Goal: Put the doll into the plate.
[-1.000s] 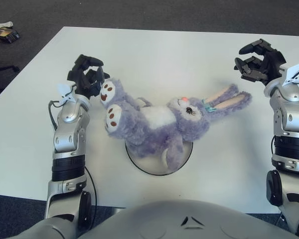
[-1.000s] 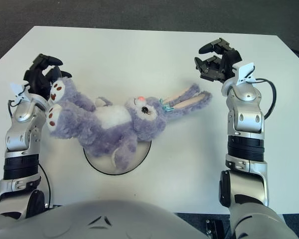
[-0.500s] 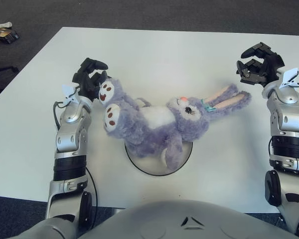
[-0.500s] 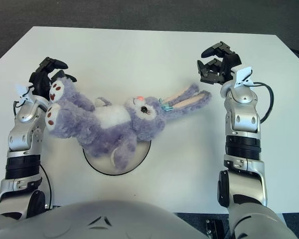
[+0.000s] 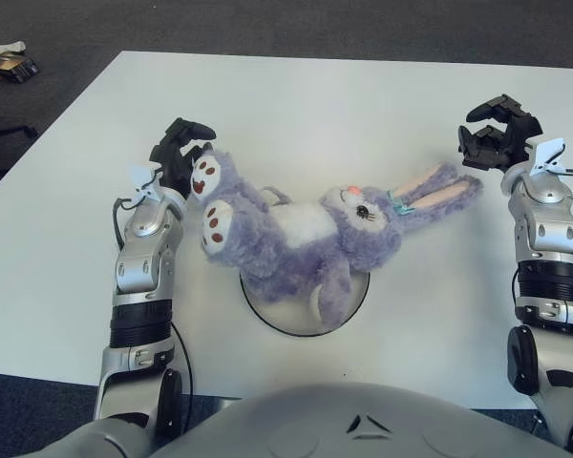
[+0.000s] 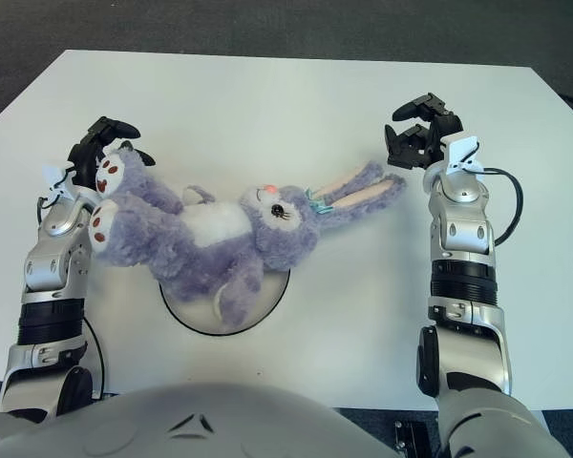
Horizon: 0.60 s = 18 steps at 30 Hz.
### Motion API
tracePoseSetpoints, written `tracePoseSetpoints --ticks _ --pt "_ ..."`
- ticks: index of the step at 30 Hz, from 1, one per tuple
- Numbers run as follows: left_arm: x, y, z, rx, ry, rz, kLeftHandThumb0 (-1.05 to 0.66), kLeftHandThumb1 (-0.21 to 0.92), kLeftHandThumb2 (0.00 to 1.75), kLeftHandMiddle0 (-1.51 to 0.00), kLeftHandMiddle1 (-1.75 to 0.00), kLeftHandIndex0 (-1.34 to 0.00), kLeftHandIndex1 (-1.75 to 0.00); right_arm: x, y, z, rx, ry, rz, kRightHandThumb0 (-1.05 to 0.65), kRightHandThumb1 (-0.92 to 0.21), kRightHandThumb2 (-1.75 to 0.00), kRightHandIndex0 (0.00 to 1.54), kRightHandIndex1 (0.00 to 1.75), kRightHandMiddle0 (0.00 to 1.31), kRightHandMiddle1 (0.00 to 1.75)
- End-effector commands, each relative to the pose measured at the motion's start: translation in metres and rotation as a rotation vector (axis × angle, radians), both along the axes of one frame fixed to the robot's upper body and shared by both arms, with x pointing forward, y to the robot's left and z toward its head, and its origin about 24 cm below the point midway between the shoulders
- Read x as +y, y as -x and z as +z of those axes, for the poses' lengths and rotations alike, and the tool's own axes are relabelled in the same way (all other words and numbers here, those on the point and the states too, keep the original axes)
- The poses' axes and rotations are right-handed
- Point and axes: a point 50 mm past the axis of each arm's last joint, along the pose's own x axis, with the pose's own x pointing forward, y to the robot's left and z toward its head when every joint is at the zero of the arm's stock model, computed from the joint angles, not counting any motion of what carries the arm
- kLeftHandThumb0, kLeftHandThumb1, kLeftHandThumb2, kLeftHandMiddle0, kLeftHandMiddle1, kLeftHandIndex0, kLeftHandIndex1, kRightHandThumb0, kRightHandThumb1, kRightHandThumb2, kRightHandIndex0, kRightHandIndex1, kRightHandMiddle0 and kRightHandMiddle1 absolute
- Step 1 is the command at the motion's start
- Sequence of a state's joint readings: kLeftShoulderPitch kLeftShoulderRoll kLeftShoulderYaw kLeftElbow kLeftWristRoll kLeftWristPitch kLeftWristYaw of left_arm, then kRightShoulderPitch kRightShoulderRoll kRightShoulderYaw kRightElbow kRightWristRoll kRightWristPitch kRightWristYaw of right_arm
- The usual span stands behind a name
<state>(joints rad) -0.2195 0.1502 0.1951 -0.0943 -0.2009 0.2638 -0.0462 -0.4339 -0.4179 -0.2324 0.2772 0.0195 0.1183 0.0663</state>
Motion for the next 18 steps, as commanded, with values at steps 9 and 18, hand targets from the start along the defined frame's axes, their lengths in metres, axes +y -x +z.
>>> tracePoseSetpoints --ticks 9,18 --pt "-0.006 0.0 -0.01 0.026 0.034 0.007 -0.01 0.32 1.3 -0.65 -1.65 -0.38 -1.75 0.001 -0.001 -0.053 0.13 -0.068 -0.042 -0.01 -0.34 -1.22 0.68 1.58 0.41 1.68" --pt "-0.007 0.003 -0.014 0.038 0.017 0.01 -0.01 0.34 1.28 -0.64 -1.66 -0.35 -1.75 0.005 -0.001 -0.068 0.192 -0.094 -0.056 -0.01 -0.34 -1.23 0.68 1.59 0.4 1.69"
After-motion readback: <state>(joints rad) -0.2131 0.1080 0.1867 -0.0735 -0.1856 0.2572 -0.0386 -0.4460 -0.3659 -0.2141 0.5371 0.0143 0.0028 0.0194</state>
